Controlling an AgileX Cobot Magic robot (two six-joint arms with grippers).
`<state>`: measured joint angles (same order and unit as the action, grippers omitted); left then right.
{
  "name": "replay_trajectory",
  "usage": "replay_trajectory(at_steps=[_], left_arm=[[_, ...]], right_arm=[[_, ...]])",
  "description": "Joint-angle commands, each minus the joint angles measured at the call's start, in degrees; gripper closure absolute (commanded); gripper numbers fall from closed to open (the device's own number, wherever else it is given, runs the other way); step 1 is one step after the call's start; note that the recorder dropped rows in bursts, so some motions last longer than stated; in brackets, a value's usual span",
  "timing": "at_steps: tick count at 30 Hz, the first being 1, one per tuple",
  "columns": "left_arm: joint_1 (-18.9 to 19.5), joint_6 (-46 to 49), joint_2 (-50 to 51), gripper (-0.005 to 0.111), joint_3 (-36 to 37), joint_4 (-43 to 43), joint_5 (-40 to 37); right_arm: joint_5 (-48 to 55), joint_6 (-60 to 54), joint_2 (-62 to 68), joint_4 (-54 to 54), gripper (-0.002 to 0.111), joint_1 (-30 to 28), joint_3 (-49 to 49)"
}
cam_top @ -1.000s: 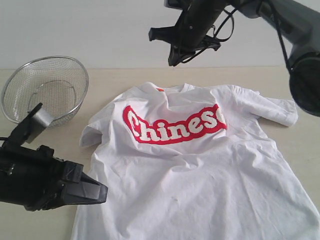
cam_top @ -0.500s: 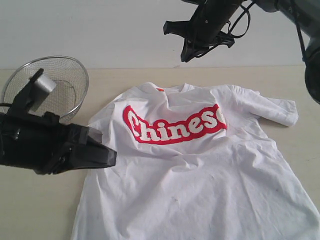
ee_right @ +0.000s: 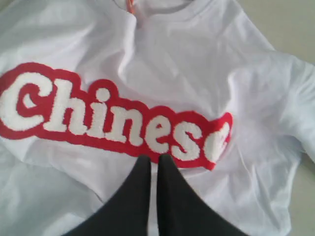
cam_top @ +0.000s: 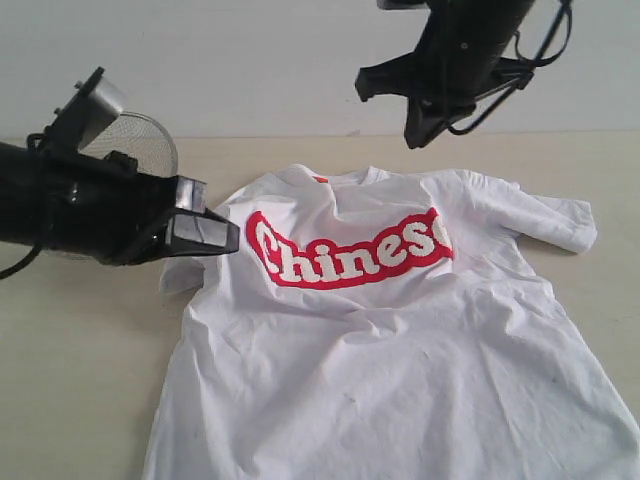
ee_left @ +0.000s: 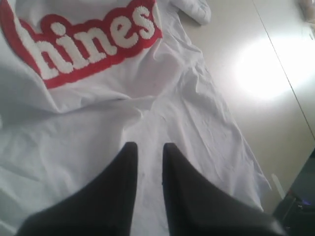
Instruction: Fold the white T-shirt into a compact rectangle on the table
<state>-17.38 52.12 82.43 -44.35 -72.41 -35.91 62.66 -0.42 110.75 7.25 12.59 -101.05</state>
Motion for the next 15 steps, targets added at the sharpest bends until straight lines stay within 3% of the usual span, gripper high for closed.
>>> replay_trajectory(at_steps=[1,7,15], left_arm=[[1.35,0.81,6.36,0.088,-6.70,1.09,0.05],[5.57,-1.18,16.72,0.088,-18.85,1.22,-4.78],[8.79,-6.96,29.46,0.088,-31.25,6.98,-11.23]], right_arm=[[-9.86,-0.74,-7.46,-3.19,0.108,-3.63,13.74],[-16.88,-8.76,-4.98,4.13,0.108,-11.45,17.11],[-15.34,-12.61,9.99,8.68,0.108,-17.18,4.51]])
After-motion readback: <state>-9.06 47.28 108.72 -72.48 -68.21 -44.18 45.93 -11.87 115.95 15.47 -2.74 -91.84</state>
